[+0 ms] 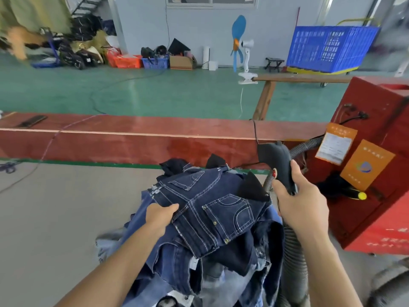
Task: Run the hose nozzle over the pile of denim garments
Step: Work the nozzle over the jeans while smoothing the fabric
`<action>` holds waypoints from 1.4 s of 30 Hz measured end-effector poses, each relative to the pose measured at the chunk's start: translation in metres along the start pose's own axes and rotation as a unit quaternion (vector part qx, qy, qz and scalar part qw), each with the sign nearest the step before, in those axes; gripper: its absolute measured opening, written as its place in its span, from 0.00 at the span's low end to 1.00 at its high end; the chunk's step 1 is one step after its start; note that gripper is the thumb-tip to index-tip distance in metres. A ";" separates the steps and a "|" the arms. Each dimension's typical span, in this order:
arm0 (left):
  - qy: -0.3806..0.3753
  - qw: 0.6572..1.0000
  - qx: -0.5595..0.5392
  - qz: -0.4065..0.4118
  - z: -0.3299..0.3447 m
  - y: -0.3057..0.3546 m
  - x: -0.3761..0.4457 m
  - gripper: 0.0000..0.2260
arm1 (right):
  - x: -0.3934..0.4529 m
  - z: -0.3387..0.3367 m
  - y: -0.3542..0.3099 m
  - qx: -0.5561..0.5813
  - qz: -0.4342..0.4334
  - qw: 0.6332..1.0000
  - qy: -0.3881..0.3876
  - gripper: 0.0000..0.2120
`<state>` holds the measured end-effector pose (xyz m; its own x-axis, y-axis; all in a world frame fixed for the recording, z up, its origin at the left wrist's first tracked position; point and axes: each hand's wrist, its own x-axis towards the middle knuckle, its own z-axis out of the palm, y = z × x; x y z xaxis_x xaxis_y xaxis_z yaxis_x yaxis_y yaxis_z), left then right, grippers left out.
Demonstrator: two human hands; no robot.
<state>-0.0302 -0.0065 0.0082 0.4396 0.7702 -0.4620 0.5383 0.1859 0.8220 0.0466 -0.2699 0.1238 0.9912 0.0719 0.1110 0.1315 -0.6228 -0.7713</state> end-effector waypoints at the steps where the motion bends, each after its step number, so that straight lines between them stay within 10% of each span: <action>1: 0.022 0.999 -0.046 -0.005 0.004 0.001 -0.003 0.15 | 0.000 0.000 -0.001 0.001 0.000 1.000 0.001 0.29; 4: 0.042 0.991 -0.127 0.004 0.011 0.011 -0.014 0.11 | 0.001 0.001 -0.002 -0.001 -0.004 1.000 -0.001 0.29; 8: -0.202 0.971 -0.125 -0.036 0.016 0.025 -0.044 0.16 | 0.002 0.001 -0.002 -0.005 -0.005 1.000 -0.006 0.29; 11: -0.234 0.968 -0.019 0.085 0.017 0.033 -0.068 0.11 | 0.001 0.000 -0.002 -0.001 -0.003 1.000 -0.006 0.29; 15: -0.325 0.908 -0.176 0.198 -0.001 0.070 -0.094 0.07 | 0.003 -0.001 0.000 0.017 0.005 1.000 -0.001 0.30; 20: -0.191 0.939 -0.113 0.264 -0.007 0.085 -0.059 0.07 | 0.005 -0.005 -0.001 0.015 0.009 0.999 0.028 0.30; 22: -0.079 0.976 0.000 0.203 -0.002 0.061 -0.028 0.14 | 0.004 -0.005 -0.001 0.016 0.007 1.000 0.023 0.30; 25: -0.178 0.980 -0.077 0.037 -0.002 0.021 -0.004 0.25 | 0.005 -0.005 0.000 0.014 0.005 1.000 0.014 0.30; 30: -0.308 0.942 -0.127 0.046 -0.008 0.007 0.003 0.42 | 0.006 -0.001 0.002 0.018 -0.009 1.000 -0.006 0.29; 38: 0.016 0.975 0.176 0.134 0.010 0.014 -0.013 0.45 | 0.000 0.009 -0.002 0.001 -0.040 0.998 -0.049 0.29; 42: 0.221 0.823 0.346 0.392 0.014 0.014 -0.020 0.38 | -0.002 0.007 -0.001 -0.011 -0.062 0.995 -0.075 0.29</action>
<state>-0.0214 -0.0283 0.0238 0.6254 0.6624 0.4124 0.5610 -0.7490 0.3525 0.0450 -0.2637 0.1199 0.9587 0.2629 0.1085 0.2540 -0.6194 -0.7428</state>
